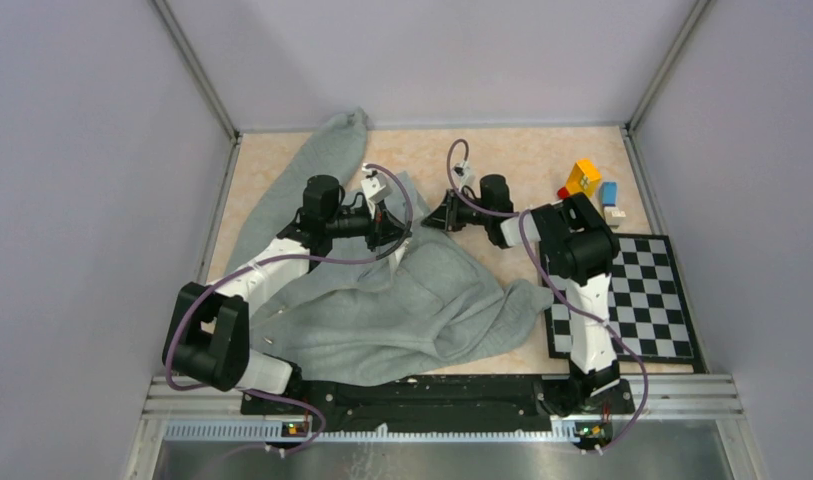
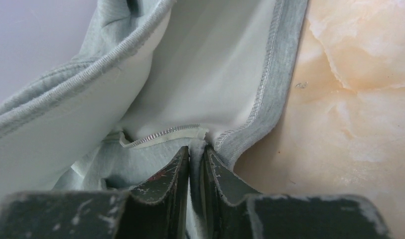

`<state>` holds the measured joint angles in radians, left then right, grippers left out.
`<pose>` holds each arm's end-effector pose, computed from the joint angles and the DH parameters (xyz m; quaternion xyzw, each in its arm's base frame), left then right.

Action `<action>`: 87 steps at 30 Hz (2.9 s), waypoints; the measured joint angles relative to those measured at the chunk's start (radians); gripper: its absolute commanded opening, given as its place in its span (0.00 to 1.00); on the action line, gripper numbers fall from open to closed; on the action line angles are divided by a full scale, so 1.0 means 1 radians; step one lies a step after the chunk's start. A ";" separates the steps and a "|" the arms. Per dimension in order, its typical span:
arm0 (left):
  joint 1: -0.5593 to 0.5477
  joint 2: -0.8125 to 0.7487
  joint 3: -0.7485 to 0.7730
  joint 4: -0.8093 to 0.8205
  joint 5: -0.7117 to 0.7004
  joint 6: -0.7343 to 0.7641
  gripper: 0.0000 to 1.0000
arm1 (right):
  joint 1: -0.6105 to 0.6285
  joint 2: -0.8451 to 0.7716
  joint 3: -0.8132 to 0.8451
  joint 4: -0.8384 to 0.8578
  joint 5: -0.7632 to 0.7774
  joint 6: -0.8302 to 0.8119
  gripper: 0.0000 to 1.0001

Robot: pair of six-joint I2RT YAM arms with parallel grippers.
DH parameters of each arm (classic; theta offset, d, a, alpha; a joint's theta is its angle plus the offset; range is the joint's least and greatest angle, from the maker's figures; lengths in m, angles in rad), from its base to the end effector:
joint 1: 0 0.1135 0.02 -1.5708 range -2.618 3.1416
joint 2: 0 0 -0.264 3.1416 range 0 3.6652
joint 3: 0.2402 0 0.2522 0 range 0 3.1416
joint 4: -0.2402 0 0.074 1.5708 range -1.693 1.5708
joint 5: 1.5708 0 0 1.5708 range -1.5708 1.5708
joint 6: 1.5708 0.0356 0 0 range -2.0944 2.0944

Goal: Zip up the jacket

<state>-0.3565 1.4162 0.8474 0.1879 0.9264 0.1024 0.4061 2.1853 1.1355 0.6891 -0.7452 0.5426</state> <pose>0.2774 -0.1337 0.2575 0.4124 0.6645 -0.4306 0.4505 0.3946 0.1959 0.1113 -0.1543 0.7784 0.5083 0.3345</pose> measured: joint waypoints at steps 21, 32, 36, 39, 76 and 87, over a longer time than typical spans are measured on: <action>0.000 -0.032 -0.003 0.052 -0.009 0.005 0.00 | 0.056 -0.463 -0.180 -0.254 -0.139 -0.336 0.00; 0.003 -0.068 -0.014 0.038 0.094 0.087 0.00 | 0.129 -0.504 -0.274 -0.299 -0.217 -0.430 0.00; 0.003 -0.063 -0.014 0.003 0.170 0.115 0.00 | 0.137 -0.504 -0.269 -0.298 -0.245 -0.446 0.00; 0.003 -0.051 -0.011 -0.022 0.198 0.134 0.00 | 0.151 -0.504 -0.269 -0.297 -0.257 -0.460 0.00; 0.004 -0.040 -0.008 -0.070 0.197 0.211 0.00 | 0.174 -0.514 -0.272 -0.202 -0.355 -0.387 0.00; 0.005 -0.039 -0.008 -0.078 0.214 0.211 0.00 | 0.174 -0.509 -0.270 -0.180 -0.356 -0.356 0.00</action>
<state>-0.3515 1.3773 0.8398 0.1097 1.1408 0.3138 0.5797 1.6760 0.8658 0.5087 -1.1015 0.1867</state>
